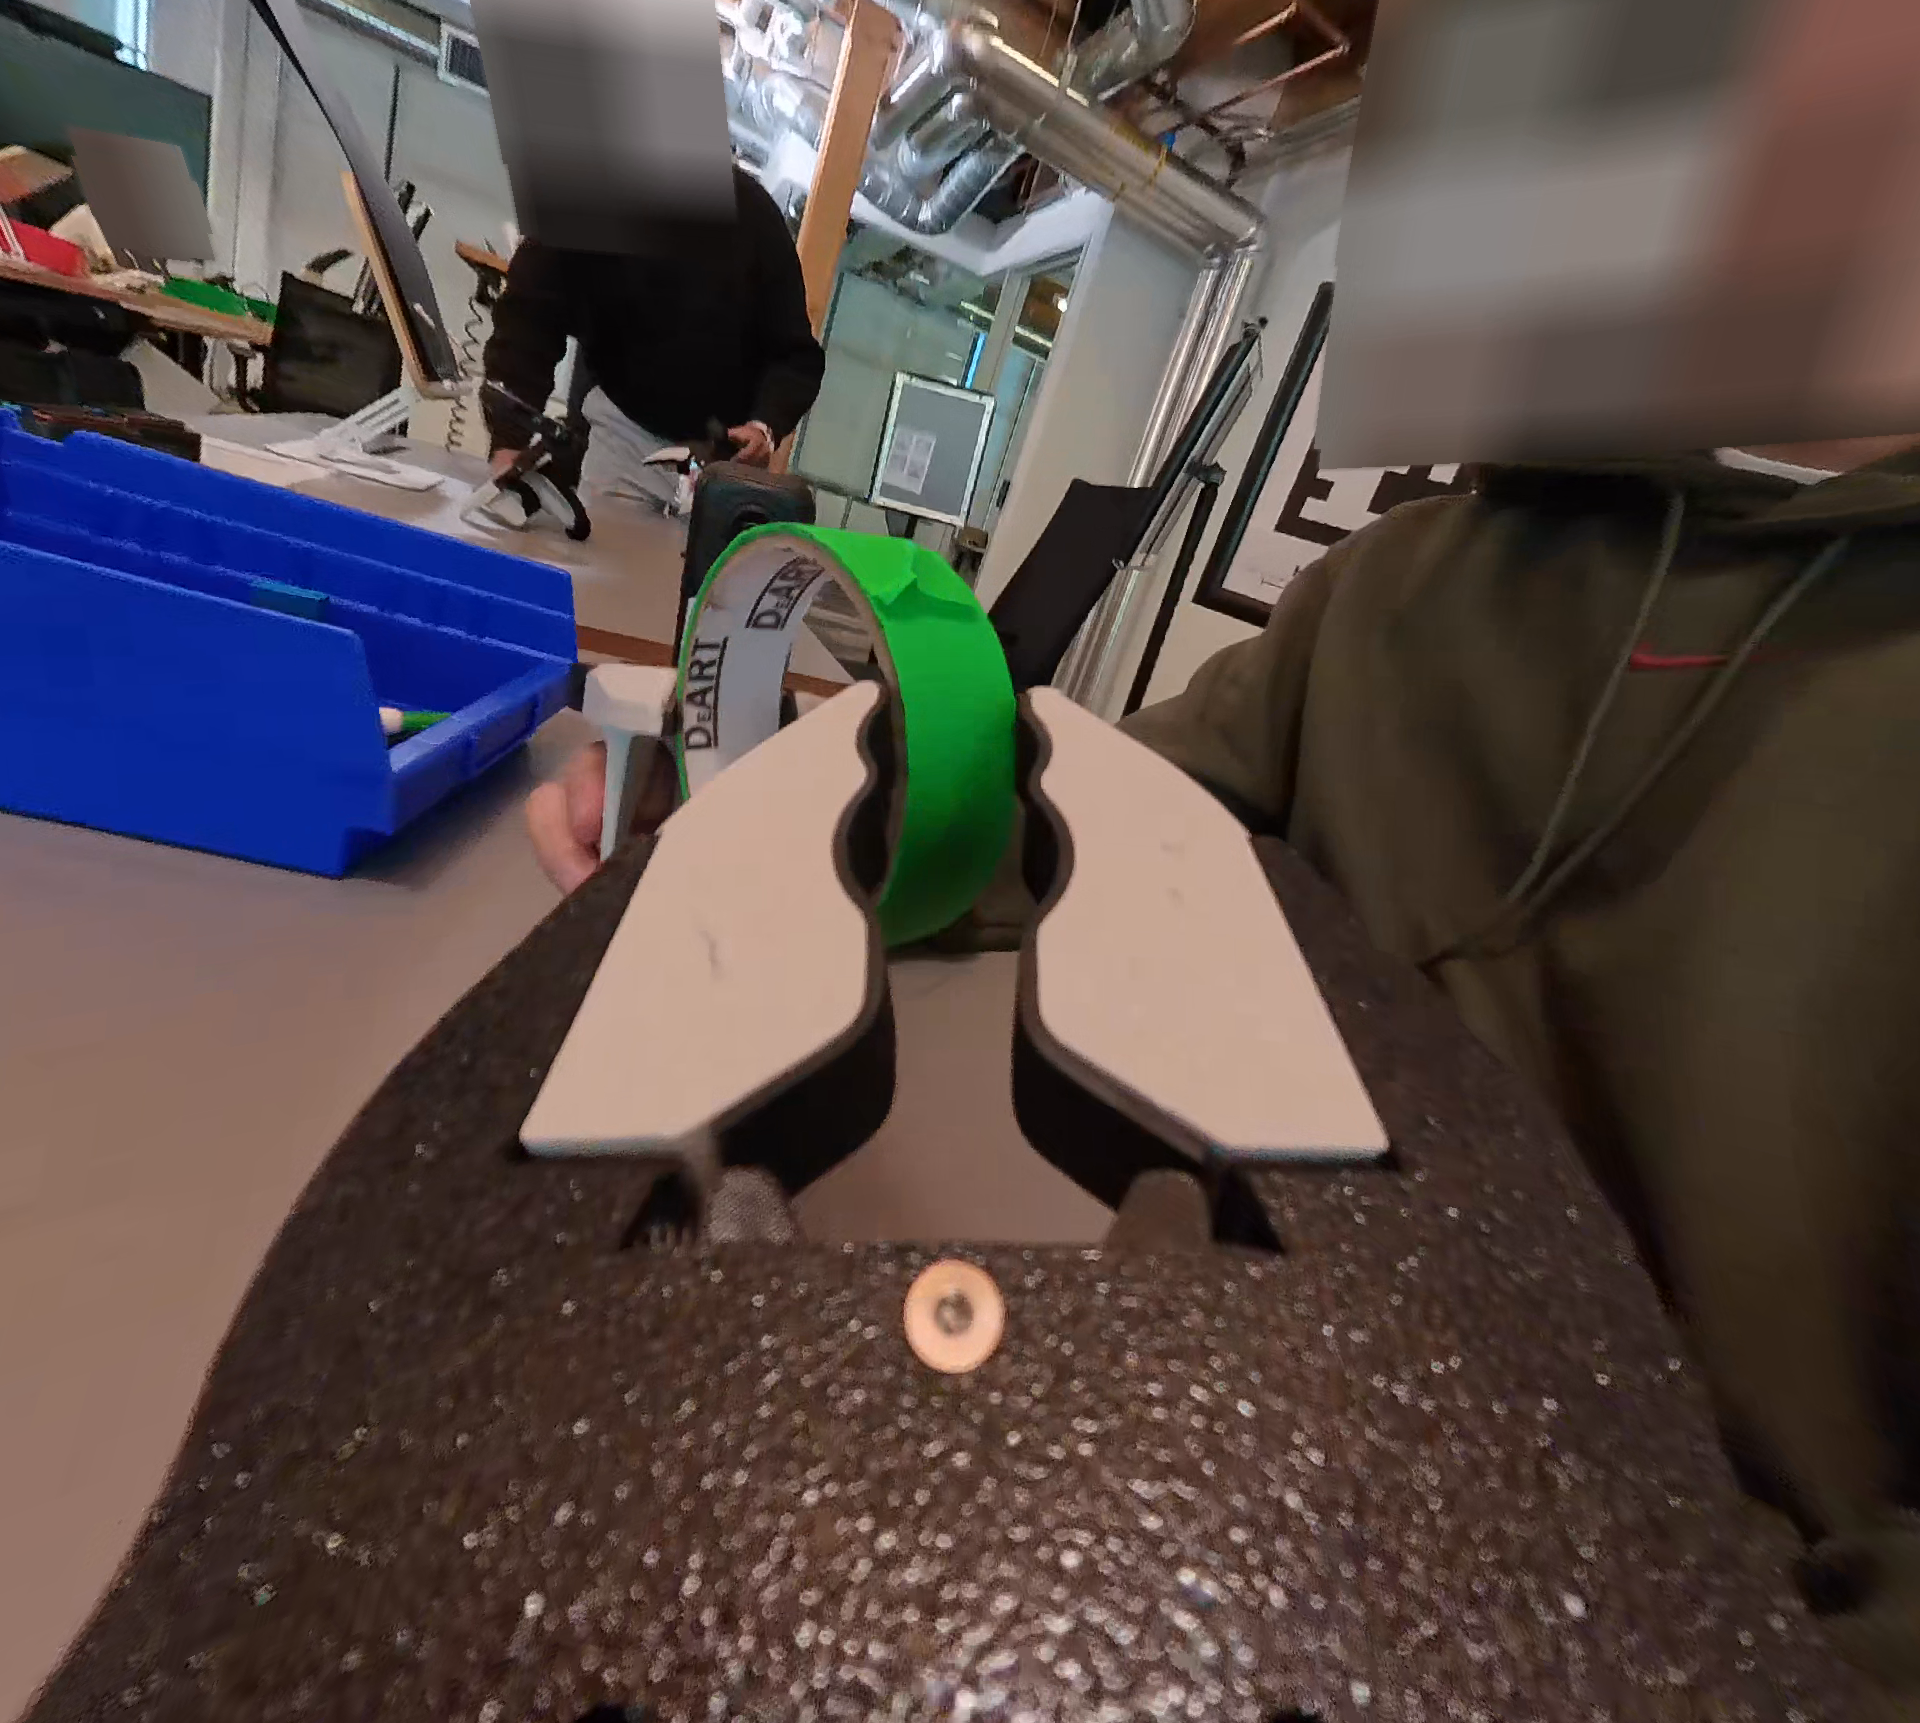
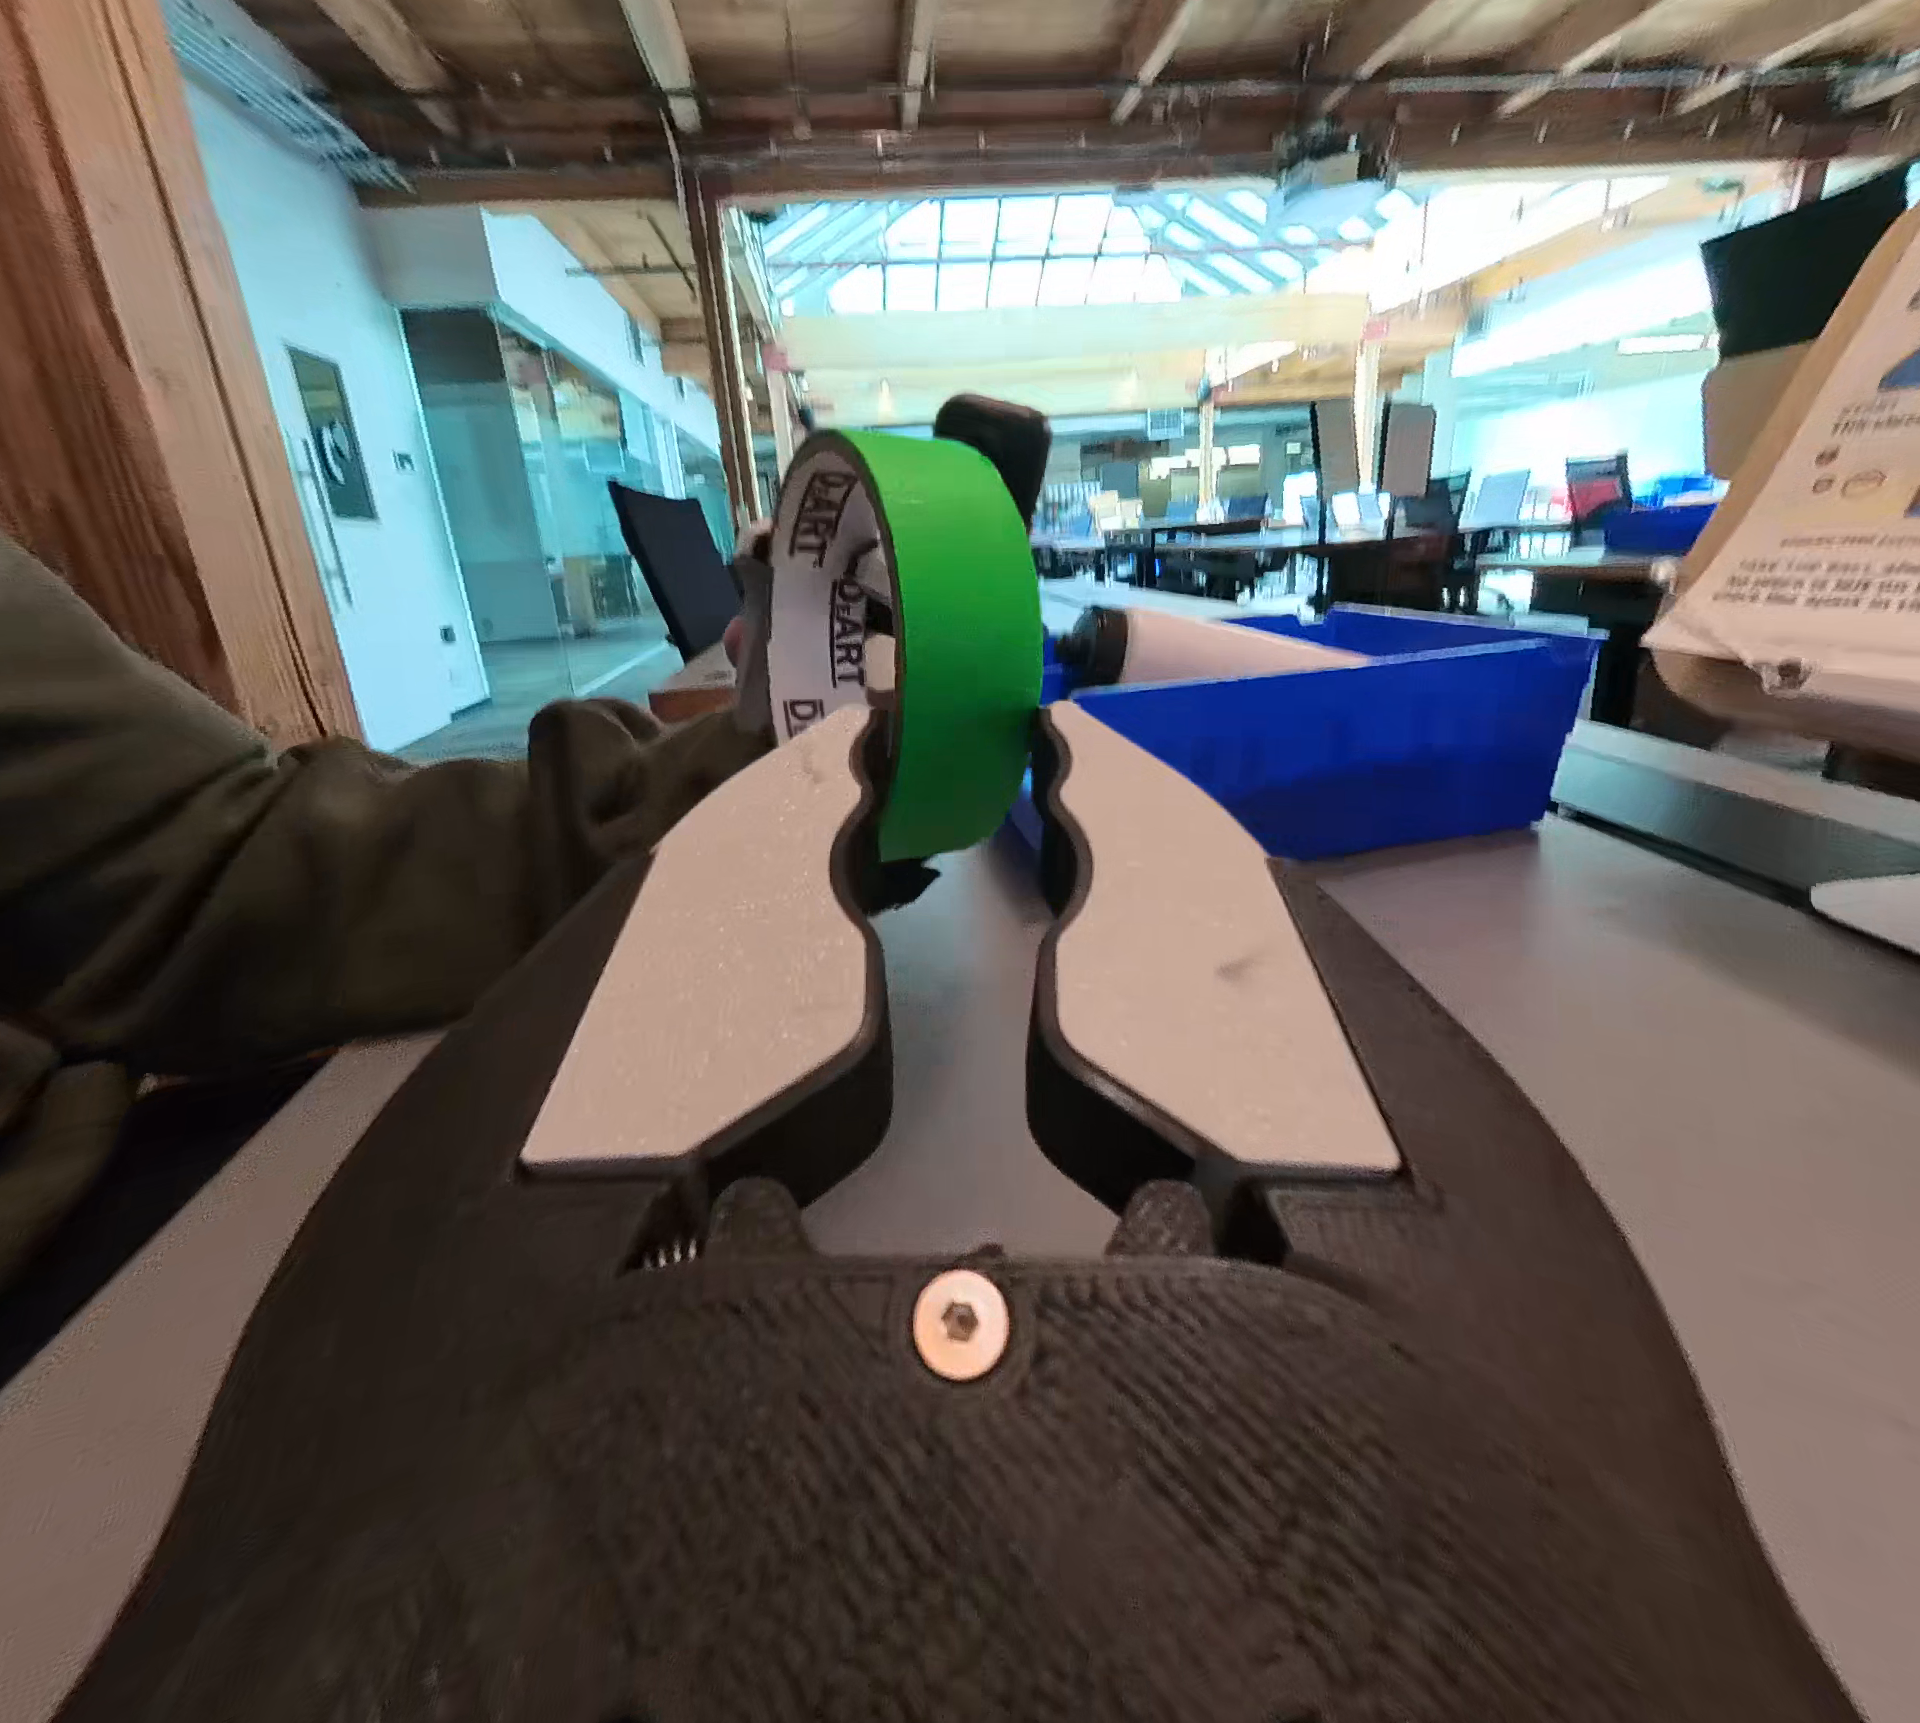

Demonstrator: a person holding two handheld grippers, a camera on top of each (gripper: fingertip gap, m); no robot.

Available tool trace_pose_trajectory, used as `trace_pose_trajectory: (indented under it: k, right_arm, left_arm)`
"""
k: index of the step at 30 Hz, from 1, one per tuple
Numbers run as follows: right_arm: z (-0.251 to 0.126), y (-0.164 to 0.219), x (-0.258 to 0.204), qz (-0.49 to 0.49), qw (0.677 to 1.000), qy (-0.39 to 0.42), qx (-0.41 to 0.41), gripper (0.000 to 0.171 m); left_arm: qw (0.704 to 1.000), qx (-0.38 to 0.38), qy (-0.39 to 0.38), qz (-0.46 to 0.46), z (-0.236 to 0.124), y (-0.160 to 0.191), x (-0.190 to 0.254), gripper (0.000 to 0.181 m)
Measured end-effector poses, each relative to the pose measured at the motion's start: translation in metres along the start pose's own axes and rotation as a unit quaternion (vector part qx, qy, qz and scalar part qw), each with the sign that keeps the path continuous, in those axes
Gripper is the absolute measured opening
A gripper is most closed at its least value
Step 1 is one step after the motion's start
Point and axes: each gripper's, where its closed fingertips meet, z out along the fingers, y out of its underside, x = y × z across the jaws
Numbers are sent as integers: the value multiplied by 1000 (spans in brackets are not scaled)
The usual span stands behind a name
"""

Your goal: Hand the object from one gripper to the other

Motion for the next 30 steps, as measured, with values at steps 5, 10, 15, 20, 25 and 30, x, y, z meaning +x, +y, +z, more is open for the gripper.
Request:
trace_pose_trajectory:
  k: [5, 10, 15, 20, 25, 30]
  right_arm:
    - [1, 18, 33, -15, 992, 107, -65, 25]
    - [-7, 24, 60, -104, 959, 229, -126, 25]
    - [5, 39, 44, -227, 936, 182, -200, 24]
    - [15, 33, 17, -262, 941, 103, -189, 24]
    - [10, 23, 10, -232, 956, 85, -158, 31]
    - [3, 9, 20, -90, 987, 102, -80, 63]
  left_arm:
    - [988, 34, -141, 53, -20, -4, -38, 26]
    - [933, -36, -318, 166, -41, 3, -68, 50]
    - [884, -127, -374, 251, -43, 17, -78, 63]
    - [890, -212, -324, 240, -33, 52, -78, 50]
    - [907, -202, -290, 231, -21, 56, -71, 28]
    - [946, -30, -273, 169, -17, 20, -65, 28]
